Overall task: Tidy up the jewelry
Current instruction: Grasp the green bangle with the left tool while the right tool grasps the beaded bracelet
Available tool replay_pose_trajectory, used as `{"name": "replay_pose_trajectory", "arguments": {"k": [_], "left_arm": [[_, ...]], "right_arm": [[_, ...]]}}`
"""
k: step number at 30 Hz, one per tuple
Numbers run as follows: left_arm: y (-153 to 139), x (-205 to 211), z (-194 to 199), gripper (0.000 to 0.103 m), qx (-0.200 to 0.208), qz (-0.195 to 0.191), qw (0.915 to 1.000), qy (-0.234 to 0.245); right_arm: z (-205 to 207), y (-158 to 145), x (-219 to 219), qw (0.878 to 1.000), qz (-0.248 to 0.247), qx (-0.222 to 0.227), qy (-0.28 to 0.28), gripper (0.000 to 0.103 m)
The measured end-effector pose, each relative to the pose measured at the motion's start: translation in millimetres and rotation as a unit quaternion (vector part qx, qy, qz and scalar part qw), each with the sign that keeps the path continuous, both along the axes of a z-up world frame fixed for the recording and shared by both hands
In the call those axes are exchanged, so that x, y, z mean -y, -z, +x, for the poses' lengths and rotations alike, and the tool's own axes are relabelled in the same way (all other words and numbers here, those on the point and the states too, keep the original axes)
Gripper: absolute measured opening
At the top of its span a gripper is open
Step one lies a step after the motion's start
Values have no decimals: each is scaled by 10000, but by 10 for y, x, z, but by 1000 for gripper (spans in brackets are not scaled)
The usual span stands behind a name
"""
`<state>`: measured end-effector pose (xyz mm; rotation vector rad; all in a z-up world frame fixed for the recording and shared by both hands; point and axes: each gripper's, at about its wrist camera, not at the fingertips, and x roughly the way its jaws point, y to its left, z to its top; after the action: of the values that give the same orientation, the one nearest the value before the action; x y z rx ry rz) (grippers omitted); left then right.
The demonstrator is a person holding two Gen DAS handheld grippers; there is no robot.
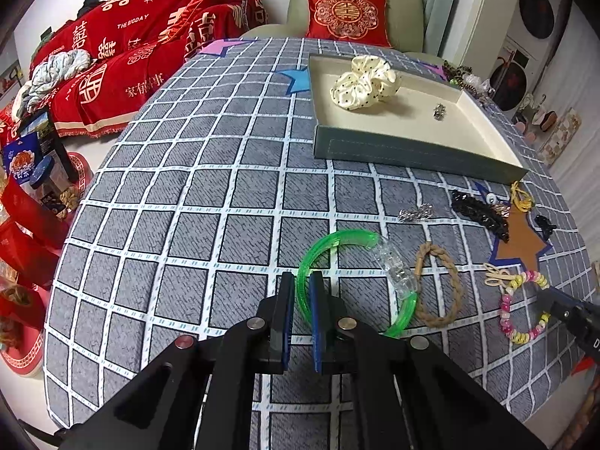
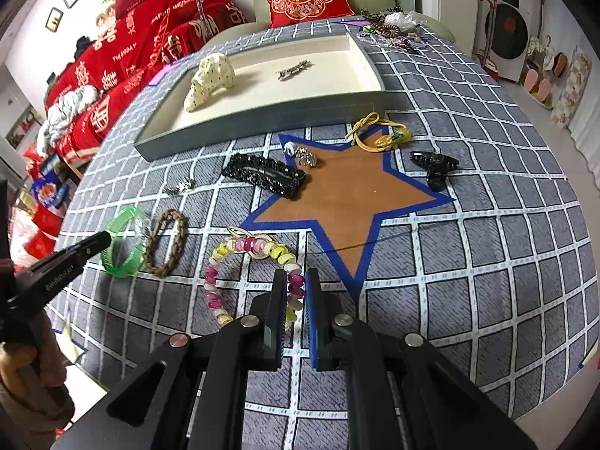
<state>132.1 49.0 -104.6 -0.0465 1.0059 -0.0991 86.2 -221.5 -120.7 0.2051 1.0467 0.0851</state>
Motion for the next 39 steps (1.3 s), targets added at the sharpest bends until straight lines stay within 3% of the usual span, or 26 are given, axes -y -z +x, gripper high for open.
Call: {"name": "replay_pose_trajectory", "arguments": {"k": [6,19,20,21,22,24,29,33,34,35,37,38,39], "left_arm": [[-131,16,-39,16,158,11,9998,92],[17,-34,92,19,-317,-31,9989,-347],[8,-41,81,44,-271,14,9989,-373],[-7,-48,78,94,-227,49,9989,-413],[-28,-58,71,103,-165,107,9986,-496],[-91,-52,41,103,40,239,9985,-499],[9,-12,124,103,-149,502,9975,-476],[177,9,200,78,-541,385,9970,-393],[155,15,190,74,-434,366,9977,-374],[153,30,180,63,-430,346,9979,-325],[121,82,167,25,-349,351,9986,-165],[117,99,167,14,-351,333,9988,-92],[108,92,166,14,-348,231,9991,-59]], "right_arm": [[-3,-97,84,9999,121,87,34,10],[-12,-51,121,9995,305,19,34,10],[-13,-60,125,9995,320,33,38,10],[-12,-68,129,9994,336,44,38,10],[-9,-74,133,9994,346,53,41,10],[-5,-83,140,9993,372,73,36,10],[-12,-83,144,9990,427,95,34,10],[-31,-90,156,9989,452,114,35,10],[-35,-94,158,9989,448,119,33,10],[-37,-100,160,9989,449,125,32,10],[-41,-112,166,9989,453,147,35,10],[-41,-119,170,9988,459,155,35,10],[-43,-129,174,9988,468,164,34,10]]}}
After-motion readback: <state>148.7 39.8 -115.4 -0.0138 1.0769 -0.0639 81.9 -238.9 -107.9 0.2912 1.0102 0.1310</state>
